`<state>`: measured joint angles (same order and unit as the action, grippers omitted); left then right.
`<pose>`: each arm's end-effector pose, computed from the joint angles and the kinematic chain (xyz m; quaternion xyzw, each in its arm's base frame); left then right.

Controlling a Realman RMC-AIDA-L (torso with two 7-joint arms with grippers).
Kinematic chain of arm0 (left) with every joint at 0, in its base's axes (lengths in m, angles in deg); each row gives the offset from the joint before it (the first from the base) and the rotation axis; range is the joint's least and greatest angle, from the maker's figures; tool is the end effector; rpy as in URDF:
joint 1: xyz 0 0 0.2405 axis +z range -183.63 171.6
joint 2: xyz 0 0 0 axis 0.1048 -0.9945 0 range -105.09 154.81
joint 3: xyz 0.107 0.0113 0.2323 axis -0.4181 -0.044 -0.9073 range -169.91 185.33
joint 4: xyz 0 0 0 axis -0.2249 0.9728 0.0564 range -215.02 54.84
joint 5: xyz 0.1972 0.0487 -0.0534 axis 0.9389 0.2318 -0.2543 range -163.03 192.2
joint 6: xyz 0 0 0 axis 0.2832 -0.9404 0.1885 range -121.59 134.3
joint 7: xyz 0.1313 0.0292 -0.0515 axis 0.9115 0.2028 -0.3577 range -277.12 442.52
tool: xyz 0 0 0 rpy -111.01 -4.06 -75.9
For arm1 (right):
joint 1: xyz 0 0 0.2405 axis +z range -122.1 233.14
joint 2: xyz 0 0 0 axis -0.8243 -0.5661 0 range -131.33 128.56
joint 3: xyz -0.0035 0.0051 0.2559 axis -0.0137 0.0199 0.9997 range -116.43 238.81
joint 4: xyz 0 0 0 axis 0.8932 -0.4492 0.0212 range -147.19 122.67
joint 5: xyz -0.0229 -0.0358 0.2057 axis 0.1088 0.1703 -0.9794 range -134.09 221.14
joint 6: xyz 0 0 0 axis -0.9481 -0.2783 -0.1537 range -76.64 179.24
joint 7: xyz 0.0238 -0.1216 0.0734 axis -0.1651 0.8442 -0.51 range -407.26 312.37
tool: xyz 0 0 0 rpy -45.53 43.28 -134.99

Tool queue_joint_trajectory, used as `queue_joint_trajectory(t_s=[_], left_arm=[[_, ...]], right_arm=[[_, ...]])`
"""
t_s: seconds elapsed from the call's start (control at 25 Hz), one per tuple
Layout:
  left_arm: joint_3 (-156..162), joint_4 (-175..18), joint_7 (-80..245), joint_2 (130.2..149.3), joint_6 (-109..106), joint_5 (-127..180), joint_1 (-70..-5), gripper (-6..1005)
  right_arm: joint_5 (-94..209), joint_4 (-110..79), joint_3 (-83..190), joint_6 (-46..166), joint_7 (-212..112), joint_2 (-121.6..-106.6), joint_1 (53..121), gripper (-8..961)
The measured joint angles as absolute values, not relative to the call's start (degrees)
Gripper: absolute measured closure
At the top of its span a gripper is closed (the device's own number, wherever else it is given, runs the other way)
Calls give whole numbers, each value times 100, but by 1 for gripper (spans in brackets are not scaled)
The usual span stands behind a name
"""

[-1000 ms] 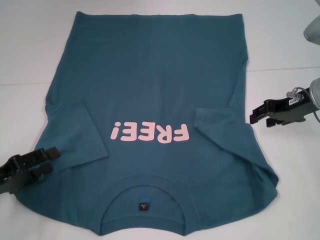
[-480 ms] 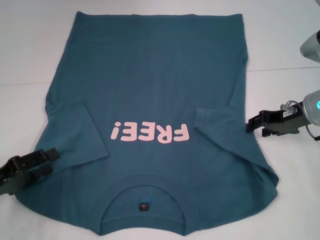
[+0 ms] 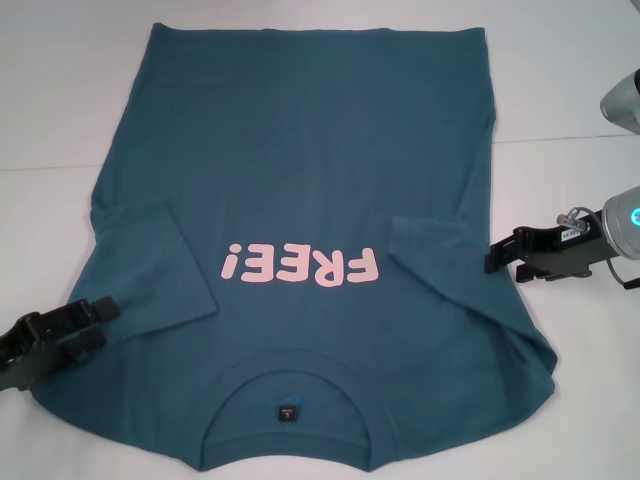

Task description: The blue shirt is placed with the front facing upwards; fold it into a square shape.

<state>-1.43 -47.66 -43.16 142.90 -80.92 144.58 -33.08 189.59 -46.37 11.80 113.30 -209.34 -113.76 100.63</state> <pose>-0.3403 0.3029 0.0287 -0.6394 -0.6784 -0.3404 0.1230 0.2837 0.4238 0.0243 -0.6871 0.6756 0.0295 0.2657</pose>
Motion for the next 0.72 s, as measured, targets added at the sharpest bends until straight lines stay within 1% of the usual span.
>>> queue_joint_trajectory(t_s=[0.24,0.72], left_arm=[[-143,-4766,-4316,14290,-8092,14458,-3308,369],[-143,-4766,-4316,14290,-8092,14458,-3308,370]], right_arm=[[18960,-4597,1268,11238,-20899,-11476,10065,442],[18364,-4547,1275,11195,-20627,-11502,10019,474]])
